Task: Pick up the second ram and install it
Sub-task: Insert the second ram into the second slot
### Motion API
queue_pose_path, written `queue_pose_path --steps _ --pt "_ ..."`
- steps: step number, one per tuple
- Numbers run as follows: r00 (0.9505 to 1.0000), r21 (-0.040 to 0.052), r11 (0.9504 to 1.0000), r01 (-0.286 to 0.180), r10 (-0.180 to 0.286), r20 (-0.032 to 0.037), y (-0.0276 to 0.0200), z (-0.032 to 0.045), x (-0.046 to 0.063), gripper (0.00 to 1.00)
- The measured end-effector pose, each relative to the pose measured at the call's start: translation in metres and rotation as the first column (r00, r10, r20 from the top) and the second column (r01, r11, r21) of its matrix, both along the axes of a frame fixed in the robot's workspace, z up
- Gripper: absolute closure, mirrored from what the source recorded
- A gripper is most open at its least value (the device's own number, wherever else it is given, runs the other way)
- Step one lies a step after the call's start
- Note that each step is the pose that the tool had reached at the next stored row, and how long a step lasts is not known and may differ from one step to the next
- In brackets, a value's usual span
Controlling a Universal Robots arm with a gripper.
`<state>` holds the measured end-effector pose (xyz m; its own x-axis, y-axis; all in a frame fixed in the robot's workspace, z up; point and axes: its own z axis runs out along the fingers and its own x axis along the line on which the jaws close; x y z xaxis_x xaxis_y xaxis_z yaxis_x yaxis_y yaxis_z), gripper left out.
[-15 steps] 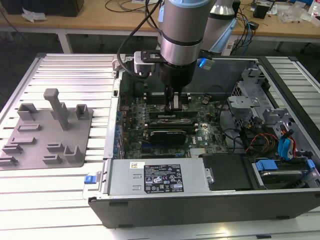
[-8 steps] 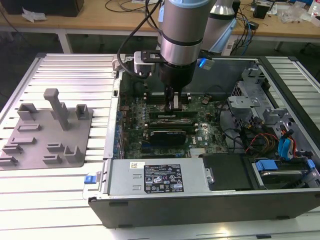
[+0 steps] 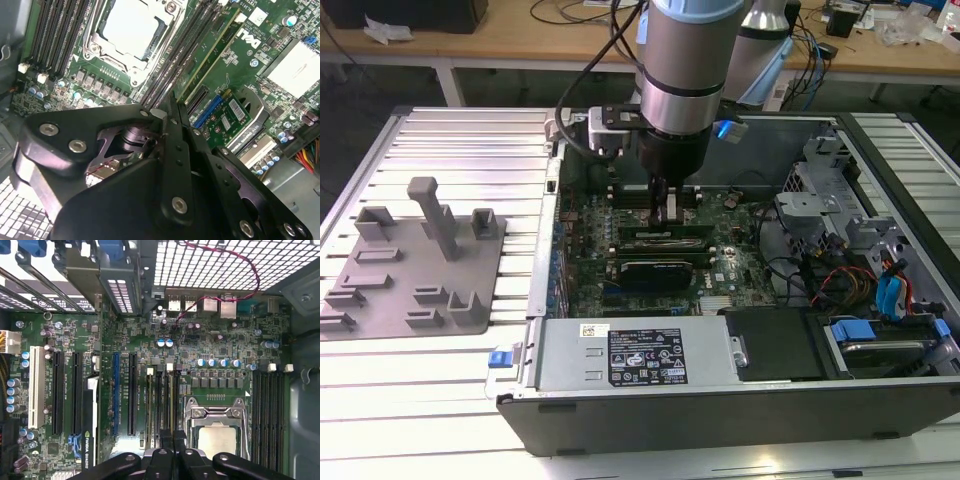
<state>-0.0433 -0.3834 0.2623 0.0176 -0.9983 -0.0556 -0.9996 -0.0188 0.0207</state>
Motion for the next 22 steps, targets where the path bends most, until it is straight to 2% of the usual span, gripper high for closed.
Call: queue_pose_path --steps 15,22 --pt "1.0 0.0 1.0 0.004 -0.004 0.0 -0.0006 -0.0061 0.0 0.91" --pt "1.0 0.0 1.0 0.003 -0.003 0.0004 -0.0013 -0.0123 0.0 0.91"
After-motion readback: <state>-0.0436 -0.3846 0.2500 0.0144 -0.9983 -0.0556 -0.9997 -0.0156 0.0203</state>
